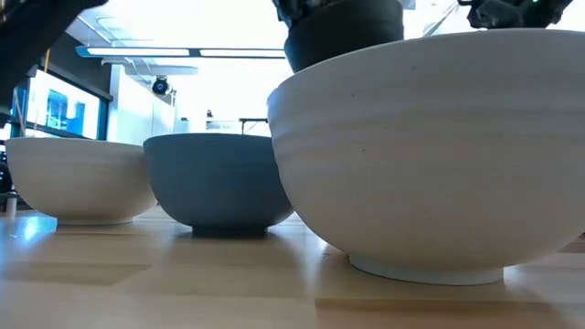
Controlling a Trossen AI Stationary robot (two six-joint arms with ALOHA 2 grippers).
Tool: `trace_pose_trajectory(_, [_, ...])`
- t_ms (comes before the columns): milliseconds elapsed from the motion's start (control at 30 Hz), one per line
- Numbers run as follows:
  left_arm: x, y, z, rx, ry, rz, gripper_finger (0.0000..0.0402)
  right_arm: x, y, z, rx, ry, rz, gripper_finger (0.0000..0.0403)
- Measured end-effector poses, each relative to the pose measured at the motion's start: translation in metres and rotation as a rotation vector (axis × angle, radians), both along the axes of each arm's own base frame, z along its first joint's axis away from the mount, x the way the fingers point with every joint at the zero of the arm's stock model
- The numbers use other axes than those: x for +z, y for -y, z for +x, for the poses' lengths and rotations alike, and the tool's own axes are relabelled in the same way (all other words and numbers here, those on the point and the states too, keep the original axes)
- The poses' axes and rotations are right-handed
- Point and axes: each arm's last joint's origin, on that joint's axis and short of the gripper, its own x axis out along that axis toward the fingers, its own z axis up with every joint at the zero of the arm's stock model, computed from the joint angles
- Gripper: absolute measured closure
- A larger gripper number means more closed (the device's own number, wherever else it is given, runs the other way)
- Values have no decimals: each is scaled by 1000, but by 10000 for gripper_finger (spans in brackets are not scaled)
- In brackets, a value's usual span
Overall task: Nest bowls inside each other
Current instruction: Stack the black bowl on the black bowl
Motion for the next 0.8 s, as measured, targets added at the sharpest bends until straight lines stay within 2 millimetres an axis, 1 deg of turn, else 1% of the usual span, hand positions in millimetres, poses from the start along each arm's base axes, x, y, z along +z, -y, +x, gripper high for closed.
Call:
trace_pose_trajectory(133, [-4,4,12,-25,-17,-5,401,-1,-5,-6,38,-28,92,287])
trace_pose_trajectory(233, [-9,6,18,-44,-17,-1,401,-4,-8,-10,39,-66,152,280])
trace_pose_trajectory(367, [-13,7,21,-52,-19,-8,401,-7,-11,-13,63,-89,236,279])
trace_pose_trajectory(500, [-18,6,23,-49,-27,-12,401,-9,-15,-14,127,-85,325,279])
trace_pose_trajectory(567, [-19,7,28,-53,-4,-11,401,-9,-16,-14,149,-88,361,279])
trace_pose_trajectory(700, [-27,7,35,-68,14,-36,401,-14,-19,-17,161,-158,435,279])
trace_pose_trajectory(800, [-35,7,37,-69,-9,-57,401,-17,-21,-20,153,-221,476,279])
